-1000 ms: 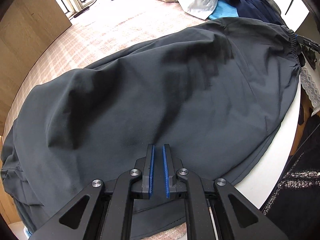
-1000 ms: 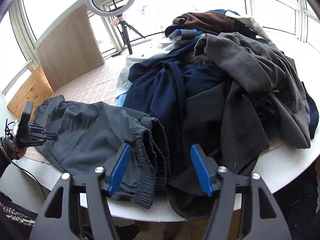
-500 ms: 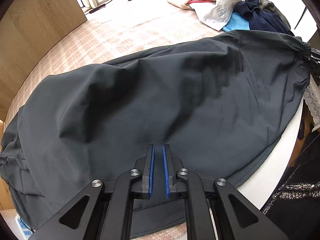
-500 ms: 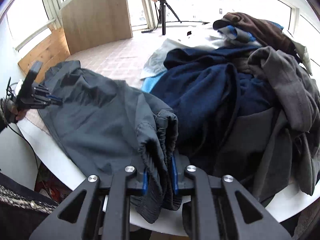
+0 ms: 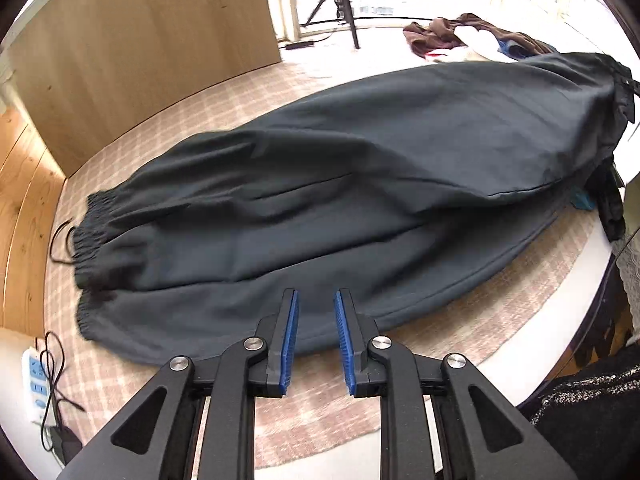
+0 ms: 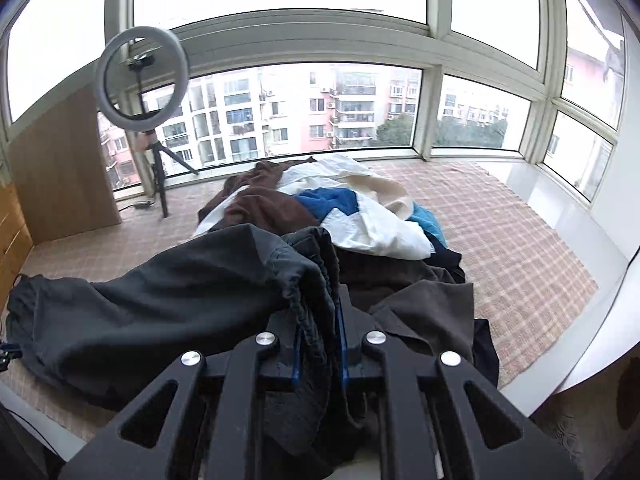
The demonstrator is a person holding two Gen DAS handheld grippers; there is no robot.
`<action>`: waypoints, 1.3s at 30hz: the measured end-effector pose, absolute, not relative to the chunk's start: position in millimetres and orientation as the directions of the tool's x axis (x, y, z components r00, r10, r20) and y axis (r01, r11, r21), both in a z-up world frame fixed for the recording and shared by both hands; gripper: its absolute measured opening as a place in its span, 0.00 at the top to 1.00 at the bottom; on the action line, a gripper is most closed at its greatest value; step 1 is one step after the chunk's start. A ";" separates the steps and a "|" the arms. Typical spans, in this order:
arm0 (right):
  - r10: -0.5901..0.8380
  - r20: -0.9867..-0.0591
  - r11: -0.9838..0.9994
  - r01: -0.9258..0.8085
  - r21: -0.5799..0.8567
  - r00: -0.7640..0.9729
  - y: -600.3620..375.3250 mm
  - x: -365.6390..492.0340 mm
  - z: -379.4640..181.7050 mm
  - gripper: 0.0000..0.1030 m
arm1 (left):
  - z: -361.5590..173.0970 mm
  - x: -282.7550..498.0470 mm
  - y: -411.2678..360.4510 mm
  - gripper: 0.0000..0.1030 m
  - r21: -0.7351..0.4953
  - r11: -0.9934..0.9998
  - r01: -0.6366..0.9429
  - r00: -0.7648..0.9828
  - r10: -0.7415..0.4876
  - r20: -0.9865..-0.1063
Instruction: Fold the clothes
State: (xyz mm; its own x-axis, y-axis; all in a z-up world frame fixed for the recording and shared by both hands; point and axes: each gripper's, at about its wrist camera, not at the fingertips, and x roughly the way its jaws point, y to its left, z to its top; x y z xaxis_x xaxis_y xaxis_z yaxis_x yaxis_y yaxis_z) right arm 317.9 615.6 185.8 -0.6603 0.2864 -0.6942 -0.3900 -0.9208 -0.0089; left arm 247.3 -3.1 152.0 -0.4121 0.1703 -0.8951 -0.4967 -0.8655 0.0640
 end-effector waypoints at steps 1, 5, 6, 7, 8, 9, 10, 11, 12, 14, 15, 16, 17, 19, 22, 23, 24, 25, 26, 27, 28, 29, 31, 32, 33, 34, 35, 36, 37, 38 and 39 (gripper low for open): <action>0.273 -0.729 -0.925 -0.379 -0.020 -0.627 623.2 308.7 177.3 0.87 | 153.2 244.7 -14.4 0.81 0.073 -0.877 -0.475 -0.420 0.153 -0.895; 0.323 -0.804 -0.933 -0.310 -0.182 -0.499 615.0 288.6 145.7 0.86 | 157.2 232.2 -62.1 0.73 0.113 -0.917 -0.384 -0.445 0.076 -0.892; 0.346 -0.802 -0.929 -0.301 -0.218 -0.487 609.4 290.6 144.7 0.82 | 158.3 229.0 -74.0 0.73 0.123 -0.925 -0.360 -0.450 0.056 -0.891; 0.356 -0.795 -0.925 -0.303 -0.228 -0.491 606.1 296.2 150.1 0.79 | 159.3 225.9 -85.9 0.72 0.134 -0.932 -0.336 -0.455 0.037 -0.890; 0.364 -0.787 -0.923 -0.309 -0.231 -0.499 603.7 302.6 157.2 0.77 | 160.3 222.8 -97.9 0.70 0.144 -0.939 -0.312 -0.459 0.017 -0.888; 0.377 -0.773 -0.917 -0.322 -0.235 -0.511 599.1 309.8 168.3 0.74 | 161.3 219.7 -109.8 0.65 0.154 -0.945 -0.288 -0.463 -0.003 -0.886; 0.393 -0.755 -0.910 -0.338 -0.239 -0.524 593.7 317.1 180.8 0.71 | 163.5 210.9 -116.7 0.62 0.155 -0.944 -0.292 -0.466 -0.001 -0.885; 0.409 -0.738 -0.903 -0.354 -0.243 -0.537 588.2 324.5 193.3 0.71 | 165.9 201.5 -123.2 0.58 0.156 -0.942 -0.298 -0.469 0.002 -0.883; 0.400 -0.724 -0.907 -0.355 -0.226 -0.562 577.9 330.8 206.5 0.70 | 168.2 192.2 -129.7 0.56 0.157 -0.940 -0.304 -0.472 0.006 -0.881; 0.306 -0.725 -0.946 -0.279 -0.162 -0.616 541.6 332.2 222.1 0.65 | 149.0 147.8 -145.3 0.52 0.118 -0.937 -0.330 -0.457 0.049 -0.888; 0.251 -0.731 -0.965 -0.219 -0.142 -0.635 517.3 328.2 224.2 0.61 | 149.7 137.5 -149.3 0.46 0.095 -0.934 -0.344 -0.444 0.073 -0.893; 0.195 -0.735 -0.980 -0.158 -0.121 -0.649 493.0 324.2 226.3 0.58 | 147.3 126.8 -154.2 0.43 0.076 -0.933 -0.350 -0.429 0.088 -0.899; 0.141 -0.750 -0.990 -0.088 -0.110 -0.647 463.2 314.4 216.6 0.57 | 144.5 116.0 -159.2 0.38 0.058 -0.933 -0.356 -0.415 0.102 -0.904; 0.035 -0.785 -0.994 0.059 -0.092 -0.619 399.8 290.9 188.9 0.56 | 138.2 96.4 -168.8 0.38 0.011 -0.932 -0.363 -0.377 0.136 -0.916; -0.075 -0.849 -0.958 0.275 -0.084 -0.522 297.2 254.2 119.9 0.56 | 124.6 76.8 -182.5 0.38 -0.101 -0.920 -0.378 -0.305 0.227 -0.925; -0.081 -0.869 -0.938 0.332 -0.100 -0.488 266.7 243.5 97.6 0.56 | 122.4 74.1 -184.3 0.40 -0.121 -0.913 -0.389 -0.291 0.247 -0.925; -0.079 -0.888 -0.915 0.386 -0.115 -0.453 237.1 233.3 75.6 0.56 | 121.1 73.6 -184.3 0.43 -0.138 -0.904 -0.404 -0.278 0.265 -0.923; -0.080 -0.903 -0.896 0.427 -0.120 -0.422 211.8 223.8 56.7 0.56 | 119.9 73.4 -184.1 0.45 -0.154 -0.895 -0.419 -0.265 0.282 -0.922; -0.078 -0.914 -0.879 0.460 -0.125 -0.398 191.0 215.3 41.0 0.56 | 119.1 73.3 -183.4 0.49 -0.166 -0.888 -0.429 -0.254 0.295 -0.921; -0.065 -0.922 -0.863 0.486 -0.140 -0.381 174.1 208.3 27.0 0.56 | 117.8 72.9 -182.4 0.56 -0.177 -0.882 -0.436 -0.240 0.304 -0.922; -0.035 -0.926 -0.847 0.503 -0.172 -0.376 162.6 201.8 16.2 0.56 | 116.3 72.8 -180.5 0.59 -0.178 -0.876 -0.448 -0.229 0.305 -0.924; 0.000 -0.927 -0.830 0.517 -0.210 -0.376 152.8 195.4 6.4 0.56 | 115.3 73.9 -178.6 0.62 -0.165 -0.872 -0.461 -0.229 0.297 -0.927; 0.027 -0.933 -0.816 0.531 -0.228 -0.359 145.4 183.6 -7.3 0.56 | 110.6 76.4 -175.3 0.68 -0.145 -0.863 -0.484 -0.229 0.285 -0.931; 0.024 -0.940 -0.816 0.537 -0.216 -0.341 145.1 178.6 -11.5 0.56 | 109.4 77.0 -174.1 0.73 -0.132 -0.863 -0.487 -0.236 0.276 -0.932; 0.016 -0.947 -0.817 0.542 -0.197 -0.320 145.5 174.0 -14.9 0.57 | 108.5 77.6 -172.8 0.84 -0.119 -0.864 -0.490 -0.244 0.266 -0.933; 0.011 -0.953 -0.816 0.548 -0.184 -0.304 146.3 170.5 -16.6 0.63 | 107.6 78.1 -171.5 0.86 -0.105 -0.864 -0.492 -0.252 0.256 -0.933; 0.017 -0.957 -0.815 0.550 -0.181 -0.289 147.7 167.8 -19.2 0.71 | 109.2 79.1 -171.4 0.86 -0.107 -0.866 -0.488 -0.261 0.261 -0.929; 0.028 -0.962 -0.815 0.550 -0.180 -0.272 149.3 165.3 -22.3 0.95 | 111.0 80.1 -171.5 0.88 -0.110 -0.868 -0.484 -0.270 0.268 -0.925; 0.024 -0.962 -0.820 0.546 -0.174 -0.271 152.8 163.5 -20.5 0.98 | 112.8 81.1 -171.5 0.89 -0.114 -0.870 -0.479 -0.279 0.274 -0.920; 0.014 -0.961 -0.825 0.540 -0.167 -0.275 157.0 161.9 -16.9 0.98 | 118.3 81.2 -172.0 0.92 -0.108 -0.872 -0.477 -0.294 0.274 -0.916; 0.005 -0.960 -0.831 0.533 -0.159 -0.279 161.2 160.3 -13.3 0.98 | 124.1 81.2 -172.6 0.92 -0.102 -0.874 -0.474 -0.309 0.274 -0.911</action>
State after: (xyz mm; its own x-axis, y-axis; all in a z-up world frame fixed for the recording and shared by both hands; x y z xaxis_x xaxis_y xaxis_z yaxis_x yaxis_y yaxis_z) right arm 160.3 161.2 -13.3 -0.2794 0.0047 -0.9602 0.5332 -0.8309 -0.1592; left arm 81.2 -172.6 124.1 -0.3093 0.2743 -0.9106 -0.4742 -0.8745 -0.1023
